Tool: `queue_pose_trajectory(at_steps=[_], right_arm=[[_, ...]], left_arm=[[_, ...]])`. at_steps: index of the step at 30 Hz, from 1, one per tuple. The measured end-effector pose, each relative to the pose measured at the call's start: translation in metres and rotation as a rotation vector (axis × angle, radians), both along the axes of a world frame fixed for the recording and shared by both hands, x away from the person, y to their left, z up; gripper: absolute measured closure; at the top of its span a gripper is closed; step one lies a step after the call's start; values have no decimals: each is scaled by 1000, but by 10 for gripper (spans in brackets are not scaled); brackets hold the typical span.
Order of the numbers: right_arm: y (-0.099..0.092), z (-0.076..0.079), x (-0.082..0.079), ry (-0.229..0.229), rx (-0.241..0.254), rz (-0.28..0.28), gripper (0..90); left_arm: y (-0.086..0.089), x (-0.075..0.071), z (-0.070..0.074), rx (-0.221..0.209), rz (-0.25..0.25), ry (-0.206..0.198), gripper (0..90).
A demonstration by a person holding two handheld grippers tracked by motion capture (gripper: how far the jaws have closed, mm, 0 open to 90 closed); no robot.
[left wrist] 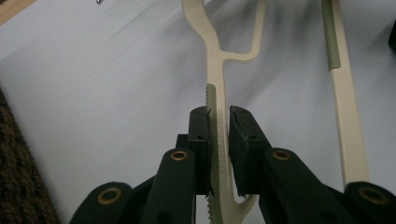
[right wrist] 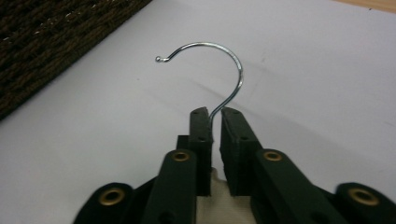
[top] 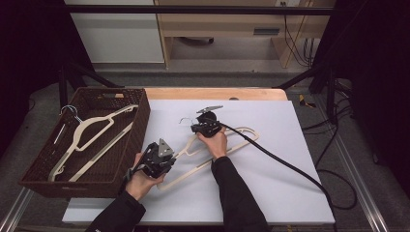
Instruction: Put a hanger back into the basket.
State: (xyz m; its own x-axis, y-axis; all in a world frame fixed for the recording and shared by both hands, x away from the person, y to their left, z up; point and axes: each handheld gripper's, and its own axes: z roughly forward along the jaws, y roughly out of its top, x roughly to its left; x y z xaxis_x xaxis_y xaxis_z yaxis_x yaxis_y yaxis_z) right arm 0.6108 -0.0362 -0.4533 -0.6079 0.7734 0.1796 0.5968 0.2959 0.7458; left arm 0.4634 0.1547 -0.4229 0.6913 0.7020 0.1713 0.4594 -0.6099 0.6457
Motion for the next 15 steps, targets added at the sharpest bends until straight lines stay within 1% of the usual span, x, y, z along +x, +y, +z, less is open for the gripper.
queue_pose_trajectory(at_steps=[1, 7, 9, 10, 11, 13, 15], right_arm=[[1, 1, -1, 16, 13, -1, 879], [0, 5, -4, 12, 5, -3, 889], [0, 6, -6, 10, 8, -10, 889], [0, 7, -8, 0, -1, -7, 889], [0, 7, -8, 0, -1, -7, 889], [1, 8, -10, -2, -2, -9, 890], [0, 8, -11, -13, -13, -4, 890]], left_arm=[[0, 0, 0, 5, -4, -2, 791], [-2, -3, -2, -1, -8, -3, 791], [-2, -4, -2, -1, -8, 7, 791], [-2, -4, -4, -16, -14, 15, 790], [-1, -4, -4, -5, -18, 21, 790], [-1, -4, -6, -5, -22, 29, 789], [-1, -2, -7, -15, -21, 38, 786]])
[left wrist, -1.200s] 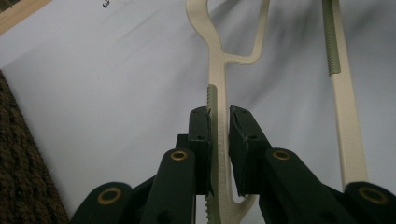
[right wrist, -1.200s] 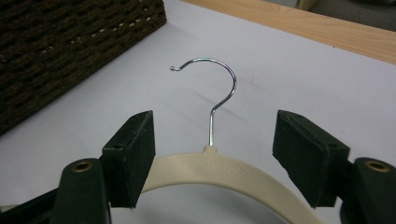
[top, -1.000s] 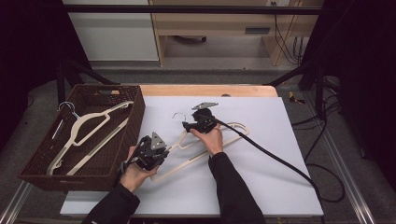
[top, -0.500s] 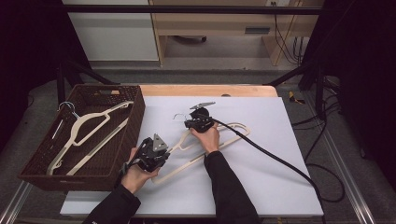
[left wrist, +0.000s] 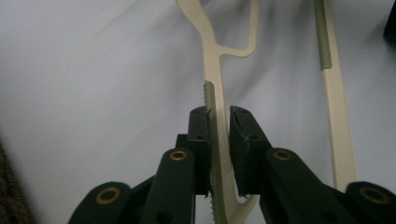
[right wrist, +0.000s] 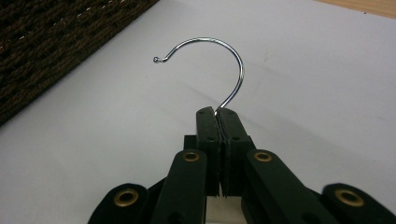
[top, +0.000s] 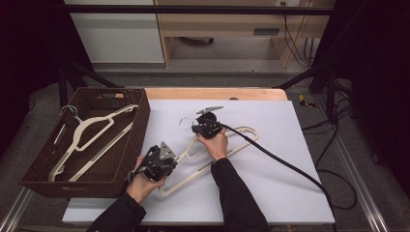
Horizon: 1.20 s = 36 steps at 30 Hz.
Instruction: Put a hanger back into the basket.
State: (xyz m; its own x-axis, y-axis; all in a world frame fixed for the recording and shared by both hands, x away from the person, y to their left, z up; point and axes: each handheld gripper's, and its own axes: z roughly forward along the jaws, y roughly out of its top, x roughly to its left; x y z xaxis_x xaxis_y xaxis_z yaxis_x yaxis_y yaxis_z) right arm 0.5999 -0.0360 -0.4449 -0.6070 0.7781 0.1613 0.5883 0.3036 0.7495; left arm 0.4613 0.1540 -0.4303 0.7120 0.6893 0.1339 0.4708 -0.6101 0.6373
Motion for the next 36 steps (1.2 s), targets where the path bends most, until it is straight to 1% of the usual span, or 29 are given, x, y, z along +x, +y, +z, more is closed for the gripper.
queue_pose_trajectory(at_steps=[2, 3, 4, 5, 6, 7, 8, 9, 10, 11, 12, 13, 14, 16, 17, 19, 20, 21, 22, 23, 26, 27, 28, 29, 30, 31, 32, 33, 36], right_arm=[[0, 1, -2, -5, 1, -4, 890], [0, 2, -4, -11, 1, 6, 890], [0, 2, -4, -11, 1, 6, 890], [1, 3, -8, -23, -1, 11, 890], [1, 3, -8, -23, -1, 11, 890], [2, 4, -11, -36, -2, 14, 890], [2, 4, -11, -36, -2, 14, 890], [2, 6, -14, -46, 6, 20, 890], [2, 6, -14, -46, 6, 20, 890], [1, 7, -16, -55, 8, 24, 891], [1, 8, -18, -58, 17, 23, 891], [-1, 12, -21, -65, 25, 30, 890], [-1, 12, -21, -65, 25, 30, 890], [-3, 15, -25, -76, 38, 33, 890], [-4, 17, -28, -79, 41, 35, 890], [-8, 21, -33, -104, 54, 48, 890], [-8, 21, -33, -104, 54, 48, 890], [-11, 24, -38, -115, 66, 56, 890], [-11, 24, -38, -115, 66, 56, 890], [-13, 26, -42, -131, 76, 61, 890], [-16, 30, -48, -144, 86, 70, 890], [-18, 32, -51, -164, 90, 85, 890], [-18, 32, -51, -164, 90, 85, 890], [-21, 35, -56, -177, 97, 91, 890], [-21, 35, -56, -177, 97, 91, 890], [-24, 38, -62, -193, 101, 100, 890], [-24, 38, -62, -193, 101, 100, 890], [-26, 40, -66, -203, 104, 102, 889], [-29, 42, -69, -210, 109, 99, 889]], left_arm=[[2, 3, 0, -31, -10, 11, 771], [5, 7, 3, -65, -13, 40, 676], [5, 7, 3, -65, -13, 40, 639], [6, 12, 3, -116, -20, 72, 591], [6, 12, 3, -116, -20, 72, 564], [8, 21, 3, -151, -24, 92, 537], [8, 21, 3, -151, -24, 92, 511], [7, 30, 0, -176, -20, 123, 499], [7, 30, 0, -176, -20, 123, 489], [6, 34, -2, -176, -25, 138, 489], [6, 37, -4, -179, -32, 131, 482], [4, 42, -6, -181, -28, 139, 482], [4, 42, -6, -181, -28, 139, 485], [3, 46, -7, -196, -22, 137, 488], [3, 49, -6, -212, -21, 130, 494], [0, 53, -2, -248, -23, 133, 507], [0, 53, -2, -248, -23, 133, 510], [-5, 55, 0, -267, -31, 133, 514], [-5, 55, 0, -267, -31, 133, 522], [-10, 57, 1, -273, -47, 145, 539], [-15, 58, 2, -283, -54, 149, 603], [-19, 59, 4, -293, -64, 163, 628], [-19, 59, 4, -293, -64, 163, 648], [-23, 59, 4, -307, -70, 165, 673], [-23, 59, 4, -307, -70, 165, 701], [-25, 59, 4, -321, -73, 173, 734], [-25, 59, 4, -322, -84, 178, 734], [-28, 57, 5, -333, -85, 179, 768], [-29, 56, 6, -342, -88, 186, 782]])
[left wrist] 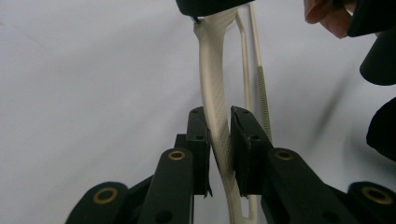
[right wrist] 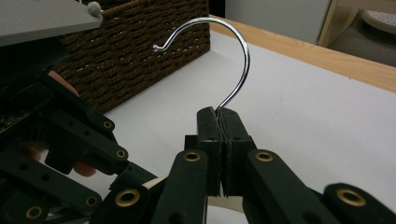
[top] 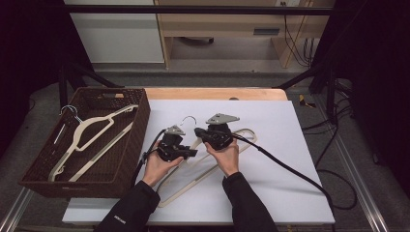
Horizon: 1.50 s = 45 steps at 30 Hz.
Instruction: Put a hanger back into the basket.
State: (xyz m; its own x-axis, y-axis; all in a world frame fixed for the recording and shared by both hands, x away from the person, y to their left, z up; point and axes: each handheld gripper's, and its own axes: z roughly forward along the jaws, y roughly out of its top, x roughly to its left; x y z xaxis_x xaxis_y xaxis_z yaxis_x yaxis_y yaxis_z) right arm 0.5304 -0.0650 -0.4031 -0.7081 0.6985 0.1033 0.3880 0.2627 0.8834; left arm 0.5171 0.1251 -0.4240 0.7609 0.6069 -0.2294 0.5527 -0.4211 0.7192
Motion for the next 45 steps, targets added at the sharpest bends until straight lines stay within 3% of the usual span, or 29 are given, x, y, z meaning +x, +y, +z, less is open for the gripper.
queue_pose_trajectory(at_steps=[6, 10, 14, 18, 21, 26, 29, 30, 35, 37, 43, 45], right_arm=[[-9, 8, -13, -20, 14, 4, 888], [-18, 15, -26, -33, 46, 29, 900], [-23, 21, -40, -55, 28, 44, 895], [-36, 27, -55, -70, 34, 51, 827], [-58, 32, -74, -89, 68, 62, 735], [-84, 33, -92, -97, 93, 52, 603], [-111, 25, -106, -102, 91, 10, 433], [-111, 25, -106, -102, 91, 10, 433], [-142, 13, -117, -91, 128, -55, 268], [-157, 8, -124, -90, 127, -104, 191], [-172, 3, -131, -86, 122, -131, 117], [-175, 3, -132, -92, 118, -141, 84]], left_arm=[[-3, -8, 6, -9, -3, 8, 810], [-6, -15, 10, -53, -3, 31, 835], [-12, -26, 15, -52, -11, 21, 853], [-16, -36, 19, -51, -10, 3, 861], [-16, -45, 26, -51, -13, -25, 863], [-11, -52, 36, -57, -15, -50, 864], [-4, -56, 48, -58, -21, -83, 863], [-2, -57, 52, -60, -26, -92, 863], [9, -64, 76, -42, -39, -155, 863], [16, -68, 89, -44, -42, -187, 863], [42, -72, 125, -46, -26, -259, 863], [47, -72, 130, -46, -23, -272, 863]])
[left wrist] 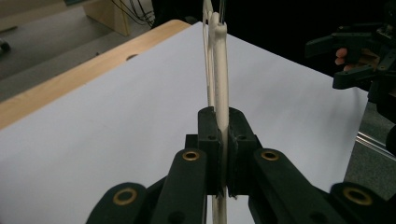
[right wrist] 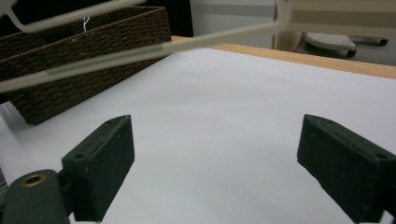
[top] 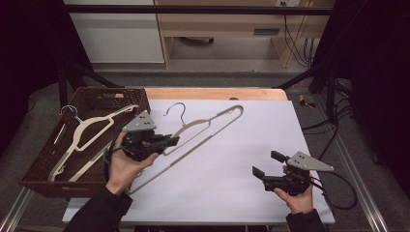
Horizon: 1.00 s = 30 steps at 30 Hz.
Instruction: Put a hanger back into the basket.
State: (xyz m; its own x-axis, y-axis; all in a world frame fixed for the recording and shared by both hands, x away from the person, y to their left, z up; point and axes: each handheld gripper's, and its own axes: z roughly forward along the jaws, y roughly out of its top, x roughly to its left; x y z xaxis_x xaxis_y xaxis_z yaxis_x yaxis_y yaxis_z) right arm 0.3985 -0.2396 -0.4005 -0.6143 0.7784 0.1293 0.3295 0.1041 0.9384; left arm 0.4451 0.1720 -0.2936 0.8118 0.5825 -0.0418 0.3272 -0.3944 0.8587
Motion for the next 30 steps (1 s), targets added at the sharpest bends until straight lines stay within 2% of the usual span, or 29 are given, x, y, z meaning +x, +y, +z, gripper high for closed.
queue_pose_trajectory(at_steps=[2, 3, 6, 12, 14, 15, 16, 17, 19, 20, 21, 22, 23, 24, 25, 28, 30], right_arm=[[-2, 0, -1, -5, -7, -8, 70], [-2, 0, -1, -5, -7, -8, 70], [-3, 0, -1, -6, -23, -15, 57], [-5, -1, 0, 1, -28, -33, 50], [-6, -1, 1, 3, -31, -34, 49], [-6, -1, 1, 3, -31, -34, 49], [-7, -1, 1, 1, -32, -38, 49], [-7, -1, 1, 1, -32, -38, 49], [-8, -1, 1, -4, -29, -42, 49], [-8, 0, 0, -4, -29, -44, 48], [-8, 0, 0, -4, -29, -44, 48], [-9, 0, 1, -5, -29, -46, 47], [-9, 0, 1, -5, -29, -46, 47], [-9, -1, 1, -6, -31, -49, 46], [-9, -1, 1, -6, -31, -49, 46], [-9, -1, 2, -2, -35, -49, 46], [-9, -2, 2, -2, -33, -49, 45]], left_arm=[[12, 1, 12, 2, 8, -30, 863], [12, 1, 12, 2, 8, -30, 863], [26, 4, 24, 5, 12, -56, 863], [51, 12, 42, 21, 43, -83, 863], [64, 17, 47, 33, 73, -88, 863], [64, 17, 47, 33, 73, -88, 863], [76, 22, 49, 27, 89, -89, 863], [76, 22, 49, 27, 89, -89, 863], [88, 26, 51, 15, 102, -88, 863], [101, 30, 51, 14, 118, -89, 863], [101, 30, 51, 14, 118, -89, 862], [114, 33, 50, 18, 137, -93, 862], [114, 33, 50, 18, 137, -93, 863], [126, 36, 48, 12, 159, -90, 863], [126, 36, 48, 12, 159, -90, 863], [149, 40, 42, 3, 183, -87, 862], [155, 40, 40, 1, 191, -87, 862]])
